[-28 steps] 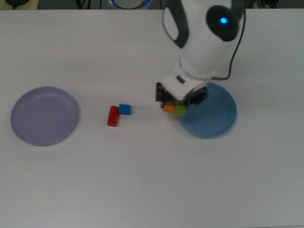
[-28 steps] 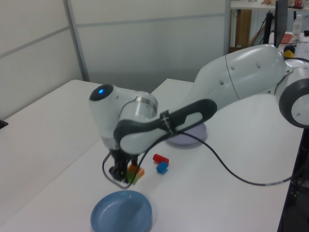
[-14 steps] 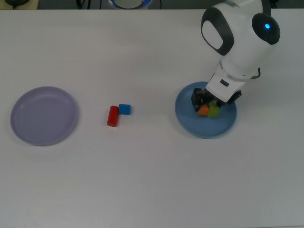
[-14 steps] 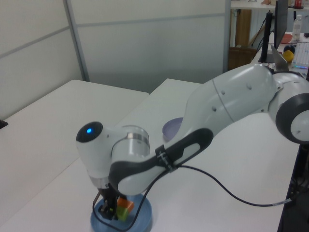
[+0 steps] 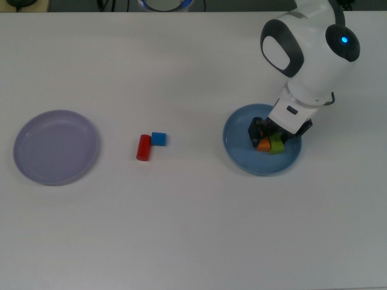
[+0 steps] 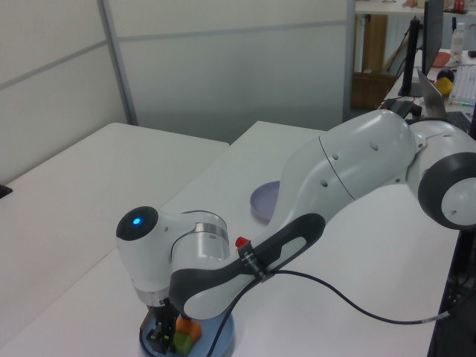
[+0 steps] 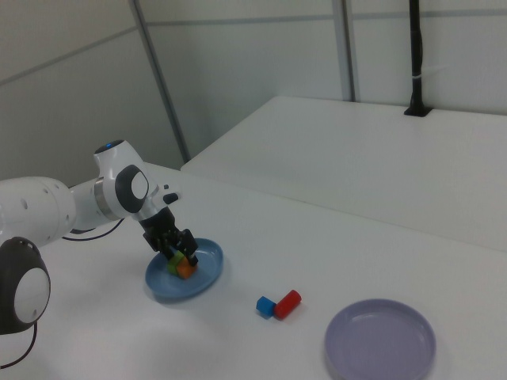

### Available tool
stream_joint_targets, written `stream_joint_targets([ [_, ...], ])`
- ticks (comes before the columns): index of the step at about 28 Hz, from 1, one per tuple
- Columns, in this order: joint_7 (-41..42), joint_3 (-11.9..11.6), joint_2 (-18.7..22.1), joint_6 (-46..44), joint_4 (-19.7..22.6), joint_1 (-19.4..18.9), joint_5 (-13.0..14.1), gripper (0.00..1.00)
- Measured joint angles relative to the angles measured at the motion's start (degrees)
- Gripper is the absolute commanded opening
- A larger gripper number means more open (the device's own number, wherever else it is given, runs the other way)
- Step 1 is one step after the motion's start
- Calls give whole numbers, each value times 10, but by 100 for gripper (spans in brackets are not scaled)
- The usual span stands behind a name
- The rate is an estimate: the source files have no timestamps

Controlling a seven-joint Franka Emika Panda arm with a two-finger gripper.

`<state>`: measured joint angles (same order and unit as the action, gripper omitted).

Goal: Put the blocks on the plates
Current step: 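Move the gripper to the red block and grasp it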

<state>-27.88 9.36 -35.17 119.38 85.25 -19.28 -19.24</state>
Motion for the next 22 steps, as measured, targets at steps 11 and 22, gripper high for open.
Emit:
stream_joint_targets([
  [11,-7,-8,28,-49,-8,10,0,100],
  [22,1,-29,68,-123,-8,115,-5,100],
])
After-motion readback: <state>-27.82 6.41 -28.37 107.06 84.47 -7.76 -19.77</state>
